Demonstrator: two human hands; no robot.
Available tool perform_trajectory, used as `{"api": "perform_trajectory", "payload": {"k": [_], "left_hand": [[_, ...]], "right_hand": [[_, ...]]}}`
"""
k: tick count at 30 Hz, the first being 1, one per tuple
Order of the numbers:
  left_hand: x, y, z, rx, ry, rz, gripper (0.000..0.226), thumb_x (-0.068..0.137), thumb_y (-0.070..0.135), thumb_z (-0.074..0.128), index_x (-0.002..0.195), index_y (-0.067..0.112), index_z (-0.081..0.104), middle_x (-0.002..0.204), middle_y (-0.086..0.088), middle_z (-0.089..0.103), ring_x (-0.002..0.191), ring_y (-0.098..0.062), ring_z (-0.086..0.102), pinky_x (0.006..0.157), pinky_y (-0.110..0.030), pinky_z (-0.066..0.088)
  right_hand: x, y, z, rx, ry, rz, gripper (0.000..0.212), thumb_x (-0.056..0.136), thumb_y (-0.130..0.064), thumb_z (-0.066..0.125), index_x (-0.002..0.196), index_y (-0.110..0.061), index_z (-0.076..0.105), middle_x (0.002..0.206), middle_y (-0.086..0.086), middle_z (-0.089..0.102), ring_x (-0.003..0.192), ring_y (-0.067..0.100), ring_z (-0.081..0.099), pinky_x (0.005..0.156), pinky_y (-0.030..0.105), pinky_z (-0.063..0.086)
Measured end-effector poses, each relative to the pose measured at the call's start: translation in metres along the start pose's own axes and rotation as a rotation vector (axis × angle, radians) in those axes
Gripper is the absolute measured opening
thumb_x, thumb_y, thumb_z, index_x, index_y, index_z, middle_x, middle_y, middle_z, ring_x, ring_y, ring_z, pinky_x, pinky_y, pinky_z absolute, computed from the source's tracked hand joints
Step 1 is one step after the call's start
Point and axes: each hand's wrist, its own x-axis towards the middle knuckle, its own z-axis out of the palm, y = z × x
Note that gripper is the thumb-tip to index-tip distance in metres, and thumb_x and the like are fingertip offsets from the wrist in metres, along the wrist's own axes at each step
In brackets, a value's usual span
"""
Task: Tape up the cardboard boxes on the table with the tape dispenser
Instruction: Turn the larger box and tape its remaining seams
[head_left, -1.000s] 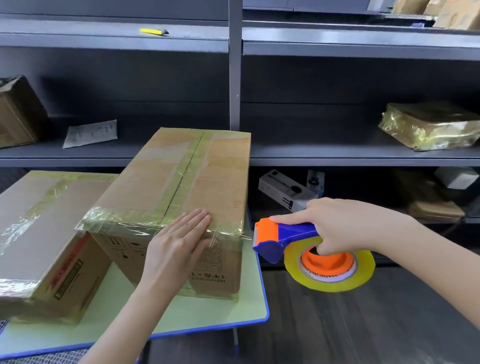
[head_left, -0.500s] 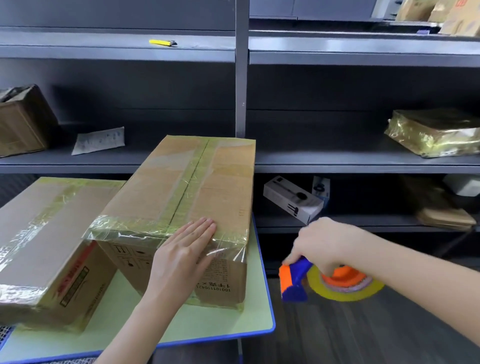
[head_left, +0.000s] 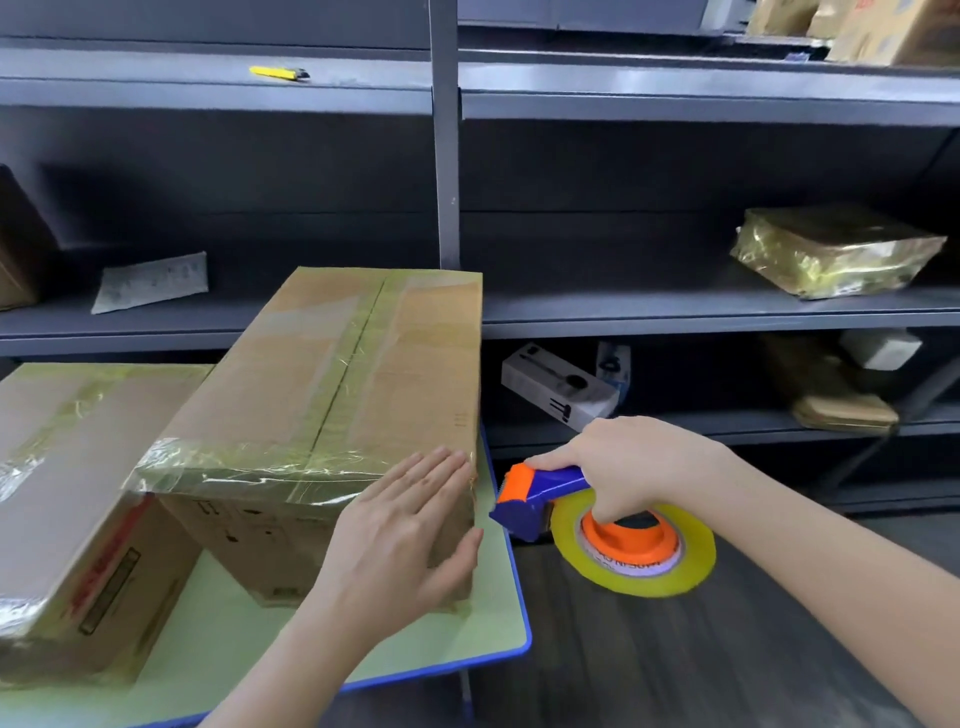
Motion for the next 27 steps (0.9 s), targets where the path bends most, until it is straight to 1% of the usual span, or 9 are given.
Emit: {"api": "perform_trajectory", "payload": {"k": [4, 7, 10, 13, 15, 17, 19, 23, 27], "left_hand": [[-0.002, 0.003, 0.000, -0.037, -0.031, 0.020, 0.049, 0.088, 0.038, 0.048, 0.125, 0.008, 0.061, 0.133, -0.001, 0.055, 0.128, -0.016, 0.048, 0.110, -0.031, 0.032], [0.002, 0.003, -0.004, -0.025, -0.098, 0.020, 0.049, 0.087, 0.038, 0.046, 0.124, 0.011, 0.062, 0.131, 0.001, 0.058, 0.127, -0.013, 0.048, 0.111, -0.026, 0.028], [0.003, 0.003, -0.015, -0.167, -0.124, -0.042, 0.052, 0.088, 0.042, 0.042, 0.129, 0.014, 0.058, 0.134, 0.005, 0.053, 0.130, -0.003, 0.038, 0.113, -0.014, 0.015], [-0.001, -0.003, -0.026, -0.224, -0.082, -0.059, 0.051, 0.090, 0.040, 0.040, 0.129, 0.012, 0.058, 0.133, 0.003, 0.053, 0.128, -0.001, 0.038, 0.111, -0.009, 0.008], [-0.007, -0.012, -0.035, -0.202, -0.048, -0.078, 0.048, 0.088, 0.036, 0.042, 0.121, 0.008, 0.064, 0.125, -0.001, 0.061, 0.121, -0.004, 0.044, 0.110, -0.013, 0.012], [-0.013, -0.027, -0.044, -0.195, -0.006, -0.134, 0.049, 0.088, 0.036, 0.042, 0.120, 0.008, 0.064, 0.124, -0.002, 0.061, 0.120, -0.006, 0.043, 0.109, -0.014, 0.013], [-0.022, -0.047, -0.052, -0.176, 0.053, -0.193, 0.050, 0.089, 0.038, 0.040, 0.121, 0.008, 0.064, 0.124, -0.002, 0.061, 0.120, -0.007, 0.043, 0.108, -0.013, 0.015], [-0.042, -0.086, -0.068, -0.078, 0.127, -0.303, 0.050, 0.088, 0.039, 0.037, 0.118, 0.011, 0.066, 0.120, -0.001, 0.064, 0.119, -0.008, 0.042, 0.102, -0.020, 0.030], [-0.061, -0.122, -0.076, -0.082, 0.162, -0.430, 0.056, 0.087, 0.042, 0.033, 0.119, 0.011, 0.066, 0.124, 0.000, 0.061, 0.122, -0.007, 0.043, 0.105, -0.023, 0.031]], "right_hand": [[0.000, -0.002, 0.000, 0.015, 0.012, 0.033, 0.078, 0.080, -0.014, 0.055, 0.145, -0.046, 0.024, 0.069, -0.006, 0.040, 0.056, 0.008, 0.039, 0.048, 0.023, 0.032], [0.000, 0.007, -0.005, 0.022, 0.104, 0.122, 0.078, 0.083, -0.020, 0.052, 0.146, -0.048, 0.015, 0.074, -0.005, 0.036, 0.056, 0.010, 0.037, 0.052, 0.027, 0.037], [-0.002, 0.016, -0.018, 0.001, 0.284, 0.245, 0.075, 0.088, -0.047, 0.052, 0.146, -0.049, 0.005, 0.082, -0.002, 0.031, 0.070, 0.015, 0.039, 0.066, 0.029, 0.037], [0.005, 0.006, -0.032, -0.073, 0.552, 0.362, 0.078, 0.082, -0.074, 0.032, 0.148, -0.044, 0.003, 0.091, 0.004, 0.033, 0.082, 0.018, 0.039, 0.071, 0.031, 0.039], [0.018, -0.007, -0.039, -0.066, 0.746, 0.369, 0.074, 0.086, -0.072, 0.028, 0.150, -0.038, 0.013, 0.088, 0.008, 0.035, 0.078, 0.021, 0.042, 0.067, 0.033, 0.040], [0.035, -0.022, -0.043, -0.043, 0.939, 0.274, 0.066, 0.088, -0.064, 0.033, 0.144, -0.031, 0.037, 0.076, 0.009, 0.035, 0.064, 0.025, 0.039, 0.059, 0.033, 0.034], [0.051, -0.041, -0.048, -0.082, 1.059, 0.187, 0.061, 0.086, -0.058, 0.034, 0.136, -0.027, 0.051, 0.068, 0.009, 0.033, 0.058, 0.023, 0.033, 0.059, 0.032, 0.028], [0.079, -0.085, -0.058, -0.223, 1.037, 0.156, 0.058, 0.089, -0.056, 0.035, 0.138, -0.027, 0.047, 0.071, 0.014, 0.046, 0.063, 0.026, 0.040, 0.062, 0.035, 0.034], [0.103, -0.117, -0.063, -0.198, 1.041, 0.122, 0.061, 0.084, -0.051, 0.060, 0.138, -0.027, 0.047, 0.077, 0.015, 0.049, 0.068, 0.029, 0.045, 0.065, 0.038, 0.037]]}}
